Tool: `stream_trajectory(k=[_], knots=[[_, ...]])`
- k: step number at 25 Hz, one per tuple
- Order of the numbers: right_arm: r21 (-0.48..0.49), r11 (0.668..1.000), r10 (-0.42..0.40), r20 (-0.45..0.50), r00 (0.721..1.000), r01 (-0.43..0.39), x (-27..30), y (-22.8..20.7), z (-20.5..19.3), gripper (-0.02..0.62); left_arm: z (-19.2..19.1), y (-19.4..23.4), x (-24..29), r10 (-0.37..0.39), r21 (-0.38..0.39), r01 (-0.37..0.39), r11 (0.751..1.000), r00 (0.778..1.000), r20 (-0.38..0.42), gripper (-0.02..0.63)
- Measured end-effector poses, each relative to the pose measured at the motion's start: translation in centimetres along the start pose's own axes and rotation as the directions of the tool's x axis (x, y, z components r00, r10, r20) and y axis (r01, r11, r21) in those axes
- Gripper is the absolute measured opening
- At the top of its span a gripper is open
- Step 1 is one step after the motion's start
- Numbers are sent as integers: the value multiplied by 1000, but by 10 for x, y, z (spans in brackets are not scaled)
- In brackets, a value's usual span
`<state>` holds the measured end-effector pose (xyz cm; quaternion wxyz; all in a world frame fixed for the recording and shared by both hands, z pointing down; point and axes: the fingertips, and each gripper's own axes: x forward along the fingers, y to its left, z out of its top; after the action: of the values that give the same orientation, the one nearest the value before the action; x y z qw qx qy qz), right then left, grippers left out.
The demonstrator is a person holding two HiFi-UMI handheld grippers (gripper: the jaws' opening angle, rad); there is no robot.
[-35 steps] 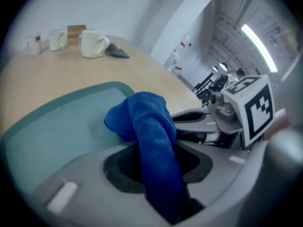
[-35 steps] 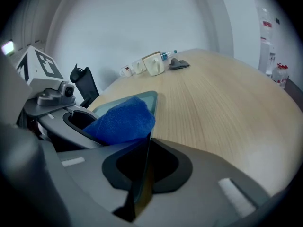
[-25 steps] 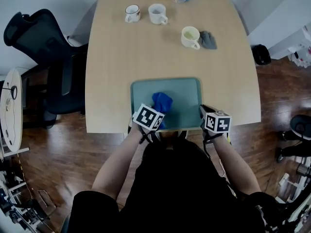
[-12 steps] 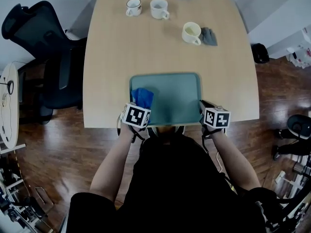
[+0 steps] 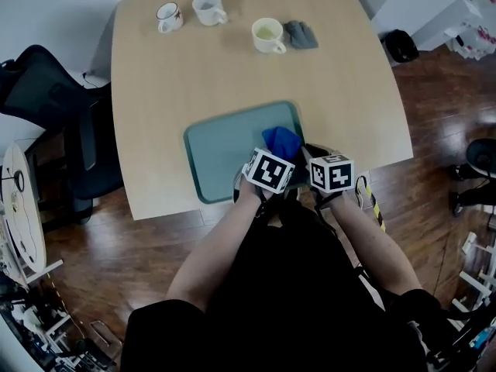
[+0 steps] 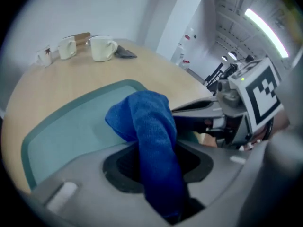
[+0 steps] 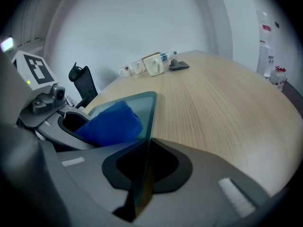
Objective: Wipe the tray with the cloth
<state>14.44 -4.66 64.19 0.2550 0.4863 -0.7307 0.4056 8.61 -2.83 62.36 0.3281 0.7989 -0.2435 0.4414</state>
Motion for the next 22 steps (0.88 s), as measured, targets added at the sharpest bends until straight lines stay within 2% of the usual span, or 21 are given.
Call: stream_trajectory(k=[4,9,12,15,18,22], knots=[[3,1000,7,1,1000,-7,-2,-1,-3,25,5,-32,10,-95,-73,93,993,995,-20,170],[-5,1000,18,-5,1000,-18,-5,-5,-3,26,2,-36,8,-99,-35,99,994,995,-11,170],[-8,1000,19,-6,1000,-19,-5,-6,-4,26,-12,-22,-1,-79,-7,79,997,996,-29,170],[-5,1000,19,-10,1000,-19,-4,-6,-3,26,-32,-8,-16,-95,-51,94,994,995,-27,170],[-1,1000,18,-13,1000,-18,-3,-7,-2,26,-63,22,-39,-39,-81,36,996,999,-28,170],[0,1000,8,-21,1000,-8,-2,-7,-3,25,-120,82,-82,109,-142,-114,983,993,-44,170]])
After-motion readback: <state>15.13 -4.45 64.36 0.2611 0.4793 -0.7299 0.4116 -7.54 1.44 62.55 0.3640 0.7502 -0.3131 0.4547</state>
